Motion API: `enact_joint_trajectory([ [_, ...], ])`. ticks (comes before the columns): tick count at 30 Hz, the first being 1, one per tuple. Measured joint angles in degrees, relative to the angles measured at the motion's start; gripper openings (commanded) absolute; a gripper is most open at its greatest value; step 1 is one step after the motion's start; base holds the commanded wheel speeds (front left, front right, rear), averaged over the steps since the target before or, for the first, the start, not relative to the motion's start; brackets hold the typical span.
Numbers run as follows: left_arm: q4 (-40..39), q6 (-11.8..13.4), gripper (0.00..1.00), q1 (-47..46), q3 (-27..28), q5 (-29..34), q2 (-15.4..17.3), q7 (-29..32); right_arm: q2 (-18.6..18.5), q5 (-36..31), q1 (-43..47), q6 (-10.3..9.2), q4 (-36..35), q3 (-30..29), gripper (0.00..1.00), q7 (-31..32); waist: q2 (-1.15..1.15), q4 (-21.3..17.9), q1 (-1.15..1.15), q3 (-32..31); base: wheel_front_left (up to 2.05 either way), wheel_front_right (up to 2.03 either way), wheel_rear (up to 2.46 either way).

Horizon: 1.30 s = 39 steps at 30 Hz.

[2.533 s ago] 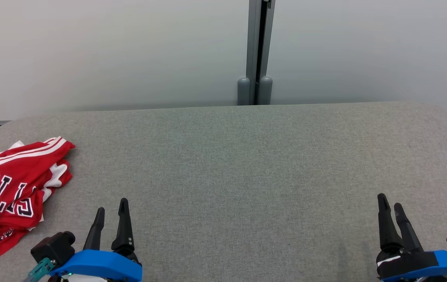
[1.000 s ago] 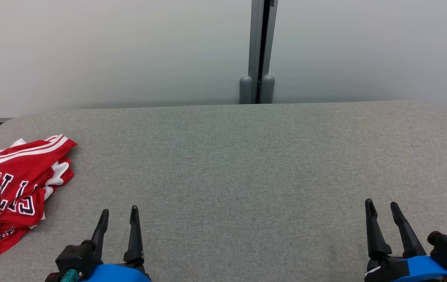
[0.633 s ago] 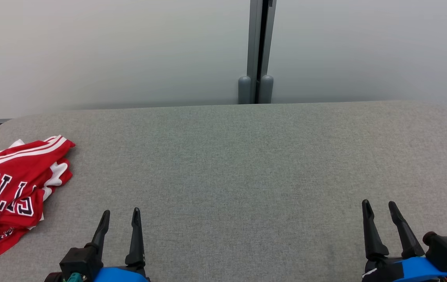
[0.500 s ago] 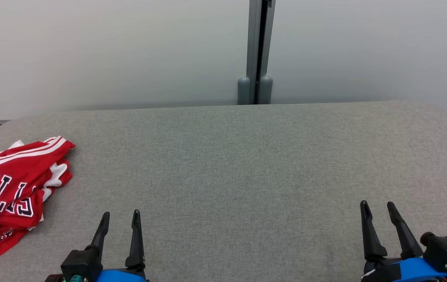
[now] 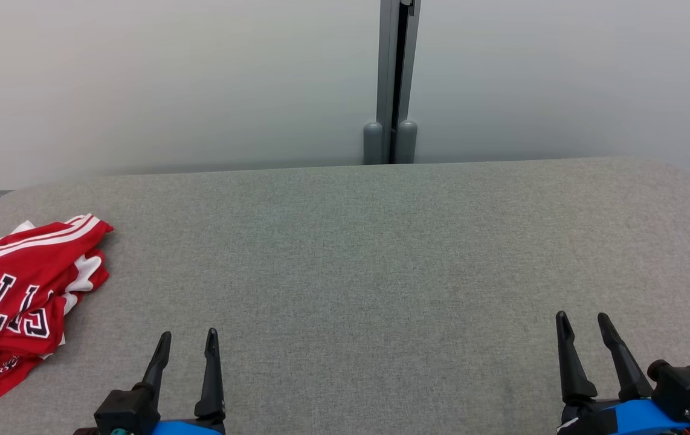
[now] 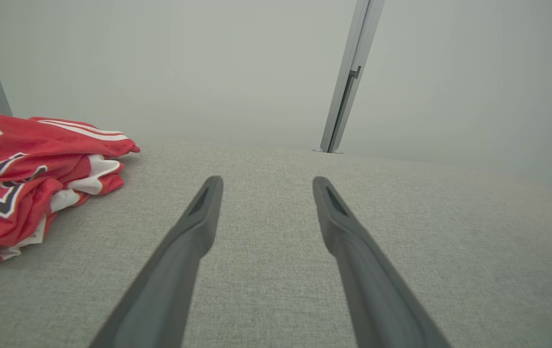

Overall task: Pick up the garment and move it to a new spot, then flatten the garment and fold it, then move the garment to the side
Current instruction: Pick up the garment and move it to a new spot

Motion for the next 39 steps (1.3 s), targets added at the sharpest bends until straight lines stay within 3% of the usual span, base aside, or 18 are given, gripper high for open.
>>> enact_joint_trajectory([
  [9, -0.12, 0.04, 1.0, 0.11, -0.37, -0.38, -0.01, 0.01, 0.0, -0.07, 0.04, 0.0, 0.04, -0.31, 1.0, -0.01, 0.0, 0.65, 0.0, -0.04, 0.0, 0.0, 0.0],
  [14, 0.03, 0.33, 1.0, -0.12, -0.82, -0.1, -0.01, 0.01, -0.02, -0.64, 0.59, 0.01, -0.1, -1.15, 1.0, -0.07, 0.0, 3.06, 0.0, -0.5, 0.0, 0.0, 0.0],
  [39, -2.08, 3.54, 1.0, 0.33, -0.66, 1.86, 3.23, 1.11, -0.04, -2.42, 1.17, 0.05, -1.2, -0.02, 1.0, 0.43, 0.0, 28.64, 0.0, -0.97, 0.0, 0.0, 0.0],
])
